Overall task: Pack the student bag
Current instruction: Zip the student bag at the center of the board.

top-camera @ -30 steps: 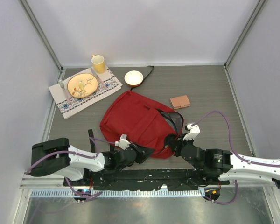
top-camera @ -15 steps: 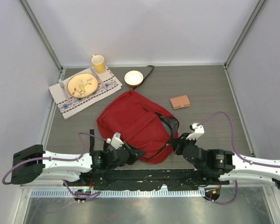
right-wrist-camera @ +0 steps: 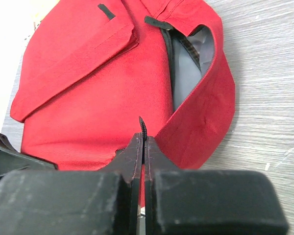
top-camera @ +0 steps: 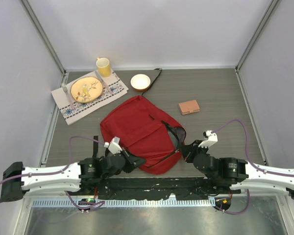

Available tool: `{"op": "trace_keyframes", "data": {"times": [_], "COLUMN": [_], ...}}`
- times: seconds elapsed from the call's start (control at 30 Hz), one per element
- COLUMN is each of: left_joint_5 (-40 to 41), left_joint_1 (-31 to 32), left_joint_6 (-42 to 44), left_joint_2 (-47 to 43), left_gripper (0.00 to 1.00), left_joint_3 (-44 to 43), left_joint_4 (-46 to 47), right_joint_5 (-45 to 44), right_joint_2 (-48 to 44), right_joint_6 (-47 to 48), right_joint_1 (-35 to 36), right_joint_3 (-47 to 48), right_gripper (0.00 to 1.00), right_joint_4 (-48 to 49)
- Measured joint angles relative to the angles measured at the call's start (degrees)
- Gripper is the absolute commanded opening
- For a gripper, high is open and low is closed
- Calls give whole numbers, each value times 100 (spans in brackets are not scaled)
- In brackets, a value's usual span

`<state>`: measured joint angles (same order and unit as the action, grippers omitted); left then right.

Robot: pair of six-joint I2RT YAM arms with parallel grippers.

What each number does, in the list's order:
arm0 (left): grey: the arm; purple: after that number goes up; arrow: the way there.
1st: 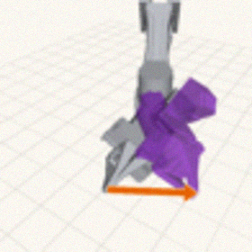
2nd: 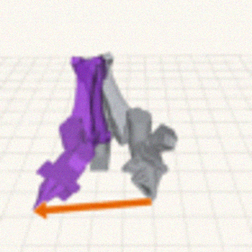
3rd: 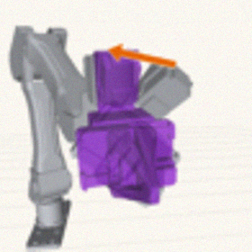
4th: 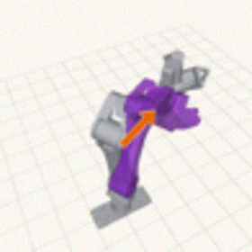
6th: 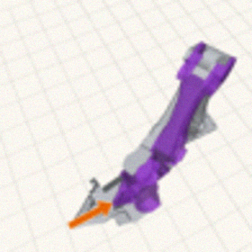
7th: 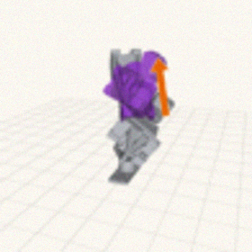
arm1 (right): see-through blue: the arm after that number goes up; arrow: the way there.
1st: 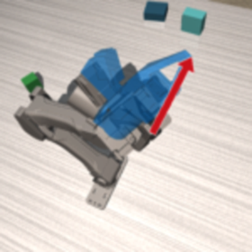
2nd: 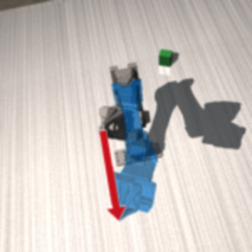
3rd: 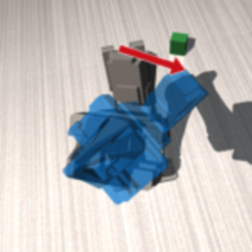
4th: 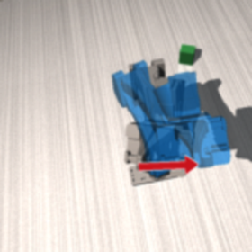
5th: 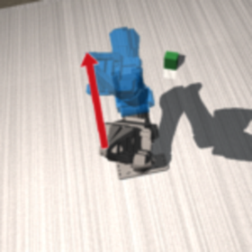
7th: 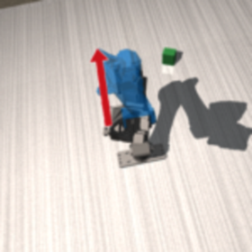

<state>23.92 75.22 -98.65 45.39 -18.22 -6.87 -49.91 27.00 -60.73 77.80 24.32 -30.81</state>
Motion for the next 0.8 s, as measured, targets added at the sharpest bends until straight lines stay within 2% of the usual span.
{"op": "trace_keyframes", "data": {"times": [0.13, 0.2, 0.23, 0.3, 0.33, 0.43, 0.6, 0.8], "left_joint_5": [-50, -79, -92, -83, -79, -2, 133, -157], "left_joint_1": [-4, -4, -11, -31, -39, -63, -72, -63], "left_joint_6": [125, 254, 348, 662, 841, 1574, 3088, 4898], "left_joint_2": [-1019, -1381, -1486, -1615, -1600, -1082, 328, 1574], "left_gripper": [1, 16, 32, 49, 66, 78, 84, 84], "left_joint_3": [0, 0, -7, -94, -125, -518, -2253, -3694], "left_joint_4": [-785, -1126, -1231, -1576, -1711, -2258, -2732, -2243], "right_joint_5": [116, 221, 271, 197, 122, -24, -61, -63], "right_joint_2": [20, 74, 103, 181, 210, 404, 796, 774], "right_joint_6": [-227, -247, -223, -70, 13, 302, 643, 778], "right_joint_1": [48, 63, 70, 59, 33, -31, -46, -46], "right_joint_3": [-94, -101, -103, -107, -114, -116, -24, 11], "right_gripper": [1, 1, 1, 1, 1, 1, 1, 1], "right_joint_4": [184, 350, 457, 531, 507, 551, 662, 732]}}
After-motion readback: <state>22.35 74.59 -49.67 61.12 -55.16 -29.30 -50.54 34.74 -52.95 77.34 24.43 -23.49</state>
